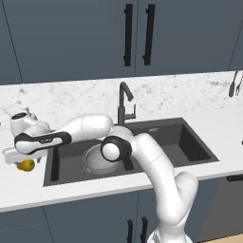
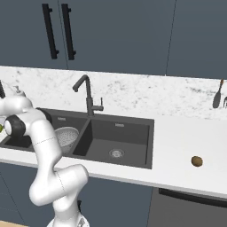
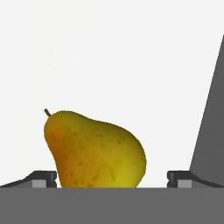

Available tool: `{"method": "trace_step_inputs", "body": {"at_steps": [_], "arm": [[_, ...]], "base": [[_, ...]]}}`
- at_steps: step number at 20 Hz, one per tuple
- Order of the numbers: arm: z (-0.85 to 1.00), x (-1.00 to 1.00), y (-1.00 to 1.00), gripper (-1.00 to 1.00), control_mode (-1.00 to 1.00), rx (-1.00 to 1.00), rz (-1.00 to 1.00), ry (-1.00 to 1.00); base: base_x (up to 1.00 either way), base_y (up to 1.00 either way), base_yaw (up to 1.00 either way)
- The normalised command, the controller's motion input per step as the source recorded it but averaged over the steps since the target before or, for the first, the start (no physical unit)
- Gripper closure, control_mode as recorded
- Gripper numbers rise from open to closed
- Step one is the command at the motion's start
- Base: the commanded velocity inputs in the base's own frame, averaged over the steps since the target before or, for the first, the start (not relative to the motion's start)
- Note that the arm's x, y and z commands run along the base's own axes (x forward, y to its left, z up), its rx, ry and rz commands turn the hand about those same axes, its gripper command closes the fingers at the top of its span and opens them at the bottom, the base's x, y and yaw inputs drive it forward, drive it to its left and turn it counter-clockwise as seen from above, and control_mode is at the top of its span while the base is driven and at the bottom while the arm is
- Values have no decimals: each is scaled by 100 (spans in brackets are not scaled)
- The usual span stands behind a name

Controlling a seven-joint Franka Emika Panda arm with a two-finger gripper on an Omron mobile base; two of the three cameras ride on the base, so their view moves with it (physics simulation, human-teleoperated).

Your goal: Put the colander in the sink, put the kiwi, pear in the colander, and turn on the sink faucet and pour water over the colander.

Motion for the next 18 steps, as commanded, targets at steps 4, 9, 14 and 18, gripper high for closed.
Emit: {"method": "trace_step_inputs", "body": {"at_steps": [4,9,14,18], "arm": [[-42,0,10,-100,-100,2,10,10],[-39,10,6,-100,-100,2,9,6],[-33,10,7,100,-100,0,9,3],[-13,-4,6,100,-100,0,7,0]], "base": [[0,0,0],[0,0,0],[0,0,0],[0,0,0]]}}
